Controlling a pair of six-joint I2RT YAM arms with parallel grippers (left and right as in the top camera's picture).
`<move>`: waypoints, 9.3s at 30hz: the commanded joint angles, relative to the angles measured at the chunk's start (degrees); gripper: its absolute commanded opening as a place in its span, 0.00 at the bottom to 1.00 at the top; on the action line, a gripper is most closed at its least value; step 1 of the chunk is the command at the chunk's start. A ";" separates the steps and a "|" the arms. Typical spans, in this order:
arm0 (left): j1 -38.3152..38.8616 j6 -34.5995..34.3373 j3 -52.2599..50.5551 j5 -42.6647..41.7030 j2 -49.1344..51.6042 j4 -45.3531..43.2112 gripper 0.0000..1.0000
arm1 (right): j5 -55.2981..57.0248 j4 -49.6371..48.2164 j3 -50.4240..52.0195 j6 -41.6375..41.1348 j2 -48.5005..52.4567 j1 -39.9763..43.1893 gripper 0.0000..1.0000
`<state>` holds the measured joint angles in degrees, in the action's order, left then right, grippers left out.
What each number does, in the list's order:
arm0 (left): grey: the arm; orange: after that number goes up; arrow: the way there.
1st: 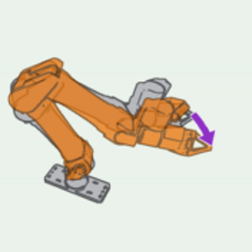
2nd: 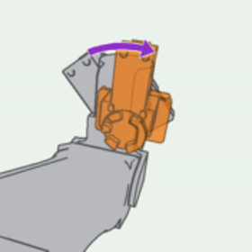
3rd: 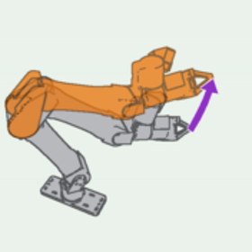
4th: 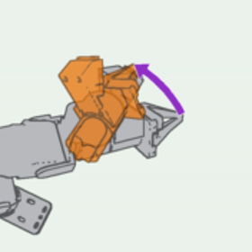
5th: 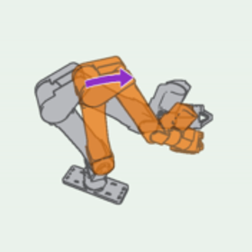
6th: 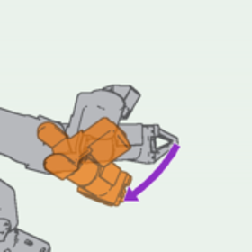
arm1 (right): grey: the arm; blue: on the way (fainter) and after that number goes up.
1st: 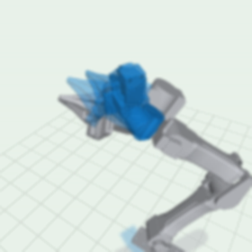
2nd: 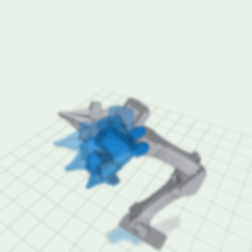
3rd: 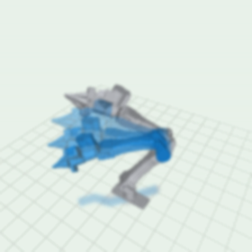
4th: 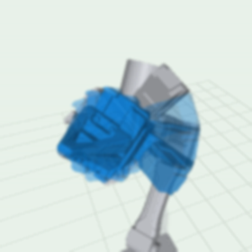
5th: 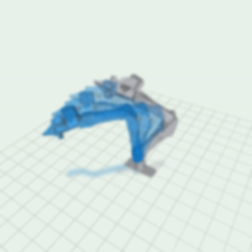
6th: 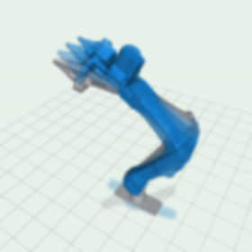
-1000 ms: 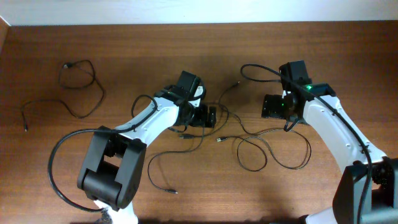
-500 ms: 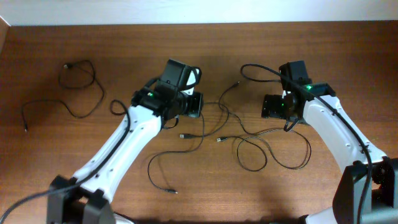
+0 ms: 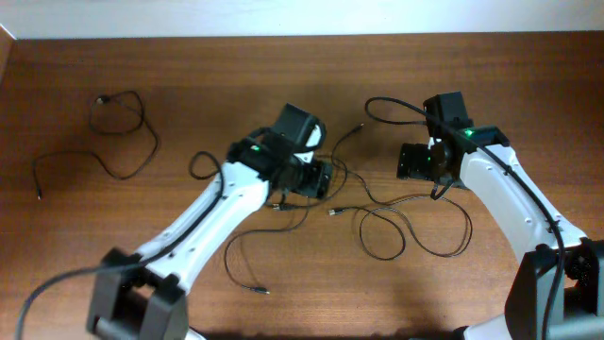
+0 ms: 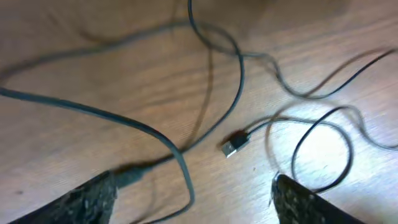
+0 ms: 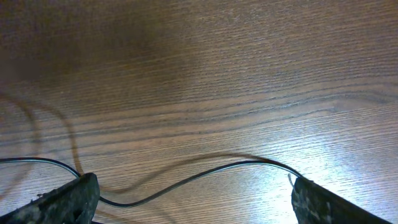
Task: Untangle cables
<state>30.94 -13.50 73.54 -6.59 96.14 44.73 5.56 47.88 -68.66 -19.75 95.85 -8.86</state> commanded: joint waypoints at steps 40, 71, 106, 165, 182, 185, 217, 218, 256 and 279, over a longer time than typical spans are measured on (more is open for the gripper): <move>9.62 4.39 0.63 14.16 21.18 -14.80 0.18 | 0.70 0.11 -0.02 -0.68 0.44 0.15 0.98; 9.68 4.20 5.14 14.16 25.40 -17.09 0.39 | 0.70 0.11 -0.02 -0.68 0.44 0.15 0.98; -8.94 34.60 8.22 45.38 -14.43 -56.26 0.00 | 0.70 0.11 -0.02 -0.68 0.44 0.15 0.99; -33.18 24.92 8.61 30.86 11.41 -37.70 0.99 | 0.70 0.11 -0.02 -0.68 0.44 0.15 0.98; -32.17 18.64 7.19 -14.27 2.16 -4.57 0.99 | 0.70 0.11 -0.02 -0.68 0.44 0.15 0.98; -29.86 18.67 3.41 -14.86 2.84 -2.01 0.99 | 0.70 0.11 -0.02 -0.68 0.44 0.15 0.98; -26.32 18.67 -0.66 -14.67 3.28 -3.74 0.99 | -21.66 -12.79 10.54 -28.24 0.55 -7.34 0.64; -26.32 18.67 -0.66 -14.67 3.28 -3.74 0.99 | -21.66 -14.34 11.30 -30.10 0.55 -7.61 0.65; -26.32 18.67 -0.66 -14.67 3.28 -3.93 0.99 | -12.90 -23.26 14.58 -36.52 1.29 -16.98 0.45; -26.34 14.64 -0.66 -9.64 3.28 -3.91 0.99 | -11.32 2.25 -9.11 30.62 0.83 -20.70 0.46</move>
<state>4.56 5.74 73.36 -20.34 98.94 40.91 -5.61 50.06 -77.45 -7.25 96.01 -29.71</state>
